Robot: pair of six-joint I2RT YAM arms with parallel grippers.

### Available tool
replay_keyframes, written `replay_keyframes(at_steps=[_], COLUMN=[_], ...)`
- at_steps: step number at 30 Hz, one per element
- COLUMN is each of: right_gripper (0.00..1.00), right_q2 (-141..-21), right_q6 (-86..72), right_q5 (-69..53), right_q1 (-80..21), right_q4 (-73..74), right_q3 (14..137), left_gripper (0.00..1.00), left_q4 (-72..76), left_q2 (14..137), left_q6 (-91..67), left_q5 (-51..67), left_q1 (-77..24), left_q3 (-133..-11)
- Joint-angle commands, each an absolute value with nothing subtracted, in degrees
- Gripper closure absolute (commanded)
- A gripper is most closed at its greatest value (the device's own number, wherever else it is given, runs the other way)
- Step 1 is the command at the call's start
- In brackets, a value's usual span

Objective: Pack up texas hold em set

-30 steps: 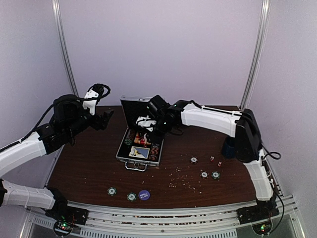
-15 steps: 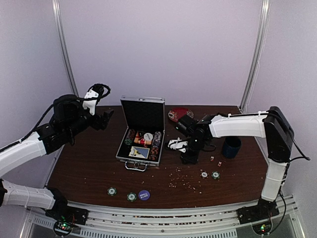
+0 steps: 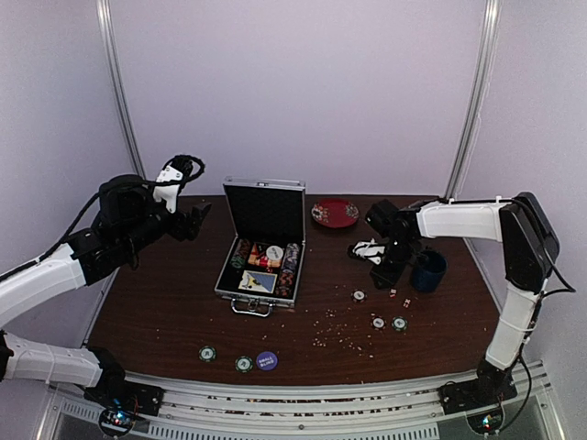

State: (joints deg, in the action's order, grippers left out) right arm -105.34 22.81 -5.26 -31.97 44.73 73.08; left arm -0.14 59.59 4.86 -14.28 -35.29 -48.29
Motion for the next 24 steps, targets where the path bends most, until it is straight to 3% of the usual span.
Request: replay_keyframes(at_steps=[1, 24], right_gripper=[0.67, 0.78], right_q2=[-103.5, -107.7], right_q6=[23.9, 24.2], right_q5=[-2.7, -5.6], right_q1=[-30.3, -27.6], right_q4=[48.1, 50.2], right_q3=[70.9, 71.0], left_gripper=[0.18, 0.18], left_q4=[1.7, 1.7], left_q2=[59.8, 60.0], left_q6=[5.6, 5.6], left_q5=[-13.6, -13.5], left_q1=[-35.0, -35.0], left_q3=[-49.5, -49.4])
